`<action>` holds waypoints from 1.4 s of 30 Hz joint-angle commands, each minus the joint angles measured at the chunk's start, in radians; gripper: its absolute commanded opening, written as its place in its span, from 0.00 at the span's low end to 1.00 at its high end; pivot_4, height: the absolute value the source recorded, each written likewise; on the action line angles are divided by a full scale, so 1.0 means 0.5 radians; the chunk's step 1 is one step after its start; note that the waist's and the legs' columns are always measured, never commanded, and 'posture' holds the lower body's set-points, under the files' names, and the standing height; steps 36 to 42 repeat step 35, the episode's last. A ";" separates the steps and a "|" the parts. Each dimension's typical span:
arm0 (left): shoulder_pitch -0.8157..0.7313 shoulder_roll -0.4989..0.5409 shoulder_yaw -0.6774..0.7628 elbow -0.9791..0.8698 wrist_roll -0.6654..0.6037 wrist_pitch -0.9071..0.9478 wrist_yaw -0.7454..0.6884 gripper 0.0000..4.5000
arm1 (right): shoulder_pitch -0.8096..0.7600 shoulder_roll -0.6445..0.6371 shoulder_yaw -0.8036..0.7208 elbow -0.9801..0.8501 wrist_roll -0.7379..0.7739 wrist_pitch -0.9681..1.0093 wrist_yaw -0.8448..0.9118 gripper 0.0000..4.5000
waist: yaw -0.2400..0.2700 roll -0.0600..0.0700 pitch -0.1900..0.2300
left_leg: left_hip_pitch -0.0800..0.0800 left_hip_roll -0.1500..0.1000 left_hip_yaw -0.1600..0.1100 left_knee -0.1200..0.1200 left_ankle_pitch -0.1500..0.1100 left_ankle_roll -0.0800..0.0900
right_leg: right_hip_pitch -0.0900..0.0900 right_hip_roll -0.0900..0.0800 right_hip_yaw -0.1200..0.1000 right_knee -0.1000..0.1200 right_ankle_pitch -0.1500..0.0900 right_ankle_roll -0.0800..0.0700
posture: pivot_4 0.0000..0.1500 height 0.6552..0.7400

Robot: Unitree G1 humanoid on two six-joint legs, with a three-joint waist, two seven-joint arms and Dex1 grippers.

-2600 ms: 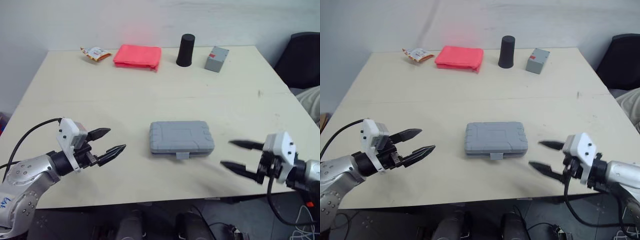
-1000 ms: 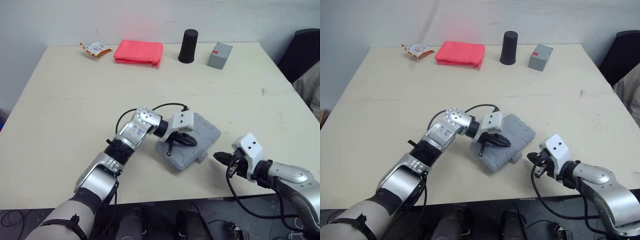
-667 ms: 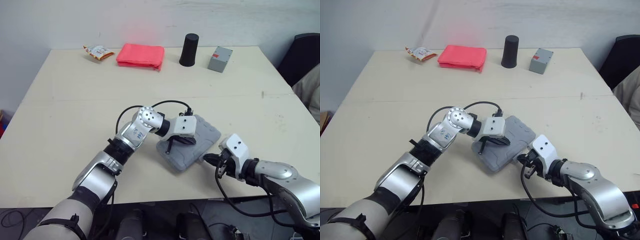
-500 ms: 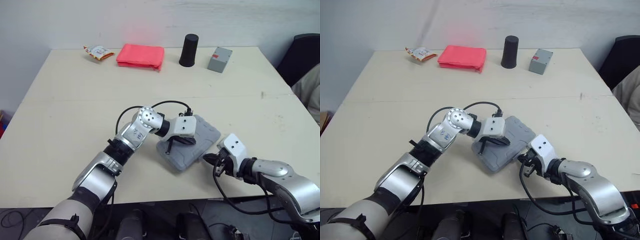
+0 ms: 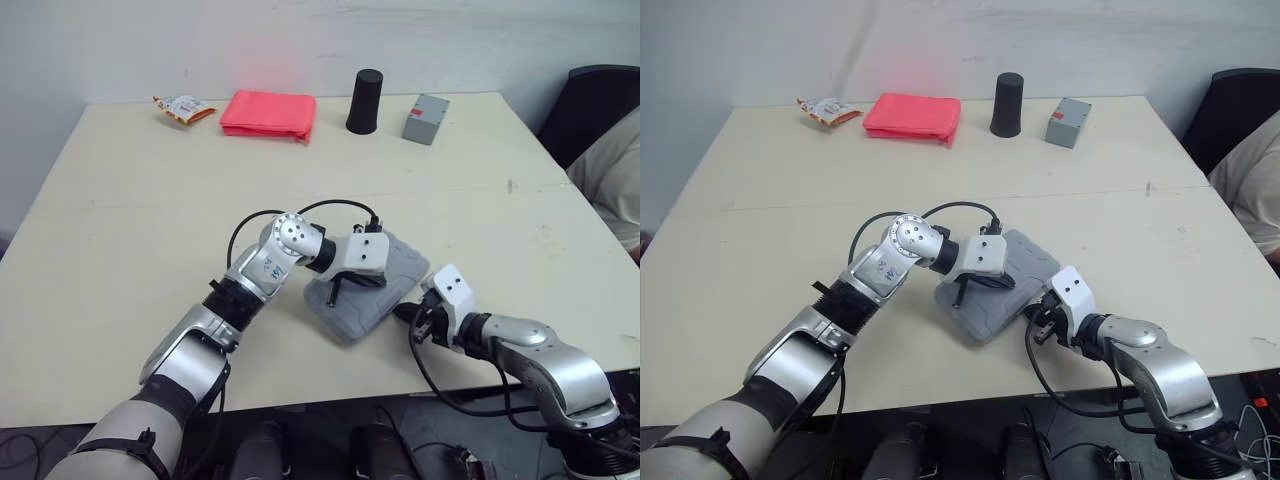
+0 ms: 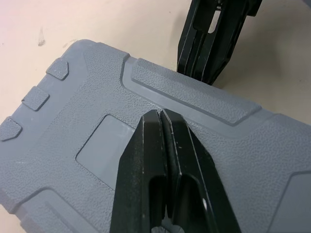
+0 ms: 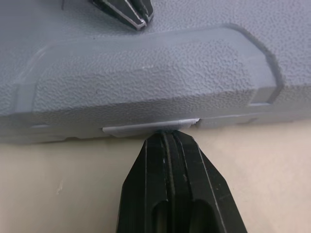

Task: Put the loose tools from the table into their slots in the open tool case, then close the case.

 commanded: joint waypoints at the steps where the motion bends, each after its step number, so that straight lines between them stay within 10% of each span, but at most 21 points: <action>1: 0.136 -0.045 -0.228 0.120 0.156 0.051 -0.079 0.01 | -0.127 0.125 -0.038 -0.025 0.076 -0.133 0.009 0.00 | -0.012 -0.005 -0.004 | 0.001 0.000 0.000 -0.001 0.000 0.000 | 0.001 0.000 0.000 0.000 0.000 0.000 | 1.00 0.95; 8: 0.147 -0.035 -0.160 0.073 0.145 0.083 -0.066 0.01 | -0.022 0.038 -0.053 -0.084 0.046 -0.164 0.126 0.00 | -0.017 -0.007 -0.008 | 0.017 -0.001 0.003 -0.017 0.000 -0.005 | 0.009 -0.003 0.005 -0.004 -0.003 -0.005 | 1.00 0.95; 14: 0.262 0.285 0.424 -0.482 -0.384 0.581 -0.218 0.12 | 0.256 -0.443 -0.422 -0.351 0.213 -0.245 0.535 0.00 | -0.028 0.009 0.002 | 0.011 -0.001 0.004 -0.020 -0.002 -0.007 | 0.001 -0.001 0.006 -0.003 -0.004 -0.007 | 1.00 0.95; 23: 0.858 1.145 1.315 -1.363 -1.173 1.328 -0.418 1.00 | 0.500 -1.043 -1.341 -0.230 0.711 -0.106 1.271 0.92 | -0.014 0.018 0.033 | 0.013 0.001 0.001 -0.020 0.002 -0.014 | 0.004 0.001 0.006 -0.003 -0.006 -0.008 | 1.00 0.95; 32: 1.502 1.563 2.326 -1.558 -1.554 1.653 -0.394 1.00 | 0.422 -1.266 -1.546 0.265 0.567 -0.359 1.540 0.98 | 0.013 0.014 0.043 | 0.012 0.000 -0.001 -0.023 -0.006 -0.027 | 0.001 -0.006 0.016 -0.008 -0.008 -0.012 | 1.00 0.95; 42: 1.523 1.525 2.392 -1.630 -1.693 1.723 -0.288 1.00 | 0.323 -1.279 -1.457 0.357 0.551 -0.406 1.532 0.98 | 0.024 0.014 0.044 | 0.011 0.000 -0.001 -0.026 -0.004 -0.032 | -0.001 -0.007 0.017 -0.009 -0.009 -0.015 | 1.00 0.95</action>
